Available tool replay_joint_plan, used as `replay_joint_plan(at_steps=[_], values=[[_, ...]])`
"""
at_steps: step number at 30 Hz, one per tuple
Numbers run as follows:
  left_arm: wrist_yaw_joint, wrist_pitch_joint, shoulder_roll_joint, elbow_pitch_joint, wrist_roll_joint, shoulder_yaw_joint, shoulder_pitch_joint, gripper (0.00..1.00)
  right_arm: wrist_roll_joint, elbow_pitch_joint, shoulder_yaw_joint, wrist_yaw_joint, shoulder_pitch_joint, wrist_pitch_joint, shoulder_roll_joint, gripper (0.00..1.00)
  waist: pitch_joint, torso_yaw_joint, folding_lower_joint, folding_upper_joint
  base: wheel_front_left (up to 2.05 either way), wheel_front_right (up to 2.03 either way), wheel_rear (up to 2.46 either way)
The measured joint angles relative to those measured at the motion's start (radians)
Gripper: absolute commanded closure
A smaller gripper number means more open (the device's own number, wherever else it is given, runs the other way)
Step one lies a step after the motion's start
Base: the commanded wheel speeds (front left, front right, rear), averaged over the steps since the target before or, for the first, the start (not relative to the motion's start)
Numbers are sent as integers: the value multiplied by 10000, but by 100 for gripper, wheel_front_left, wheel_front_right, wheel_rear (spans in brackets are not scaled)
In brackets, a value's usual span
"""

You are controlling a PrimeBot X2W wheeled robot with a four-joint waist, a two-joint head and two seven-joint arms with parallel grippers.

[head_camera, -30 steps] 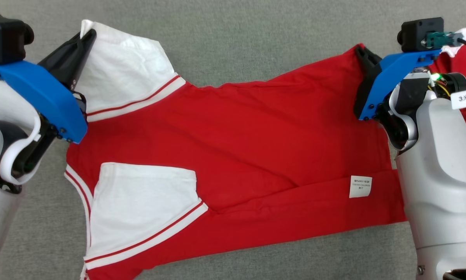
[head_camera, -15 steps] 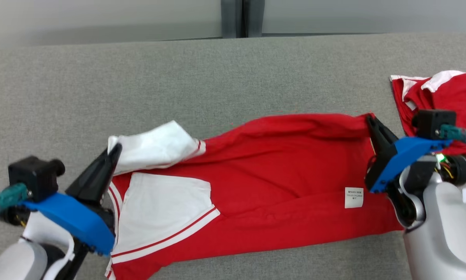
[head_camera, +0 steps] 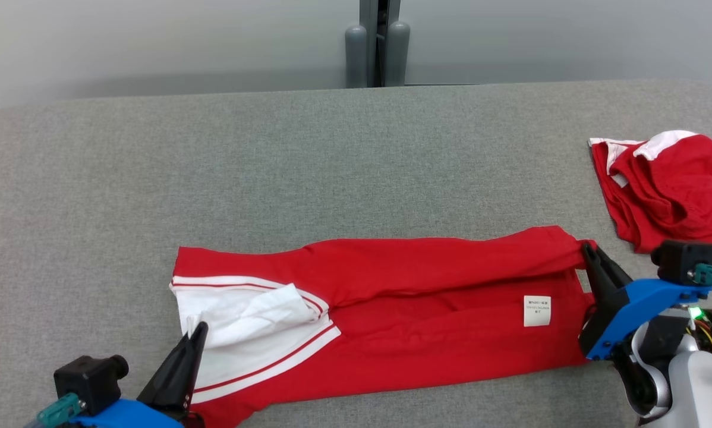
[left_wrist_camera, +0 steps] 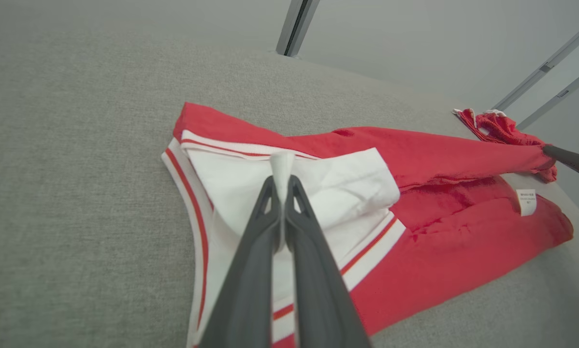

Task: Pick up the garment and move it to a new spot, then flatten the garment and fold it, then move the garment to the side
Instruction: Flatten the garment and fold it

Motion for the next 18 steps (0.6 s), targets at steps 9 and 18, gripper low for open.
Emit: replay_joint_plan(at_steps=[9, 18], values=[[100, -1476, -594, -29, -378, 556, 937, 0, 401, -238, -639, 0, 992, -562, 15, 0, -502, 156, 1, 0, 0, 0, 0], [1068, -1992, -1014, -257, 443, 1582, 982, 0, 433, -54, -938, 0, 1242, -1609, 15, 0, -652, 333, 1, 0, 0, 0, 0]])
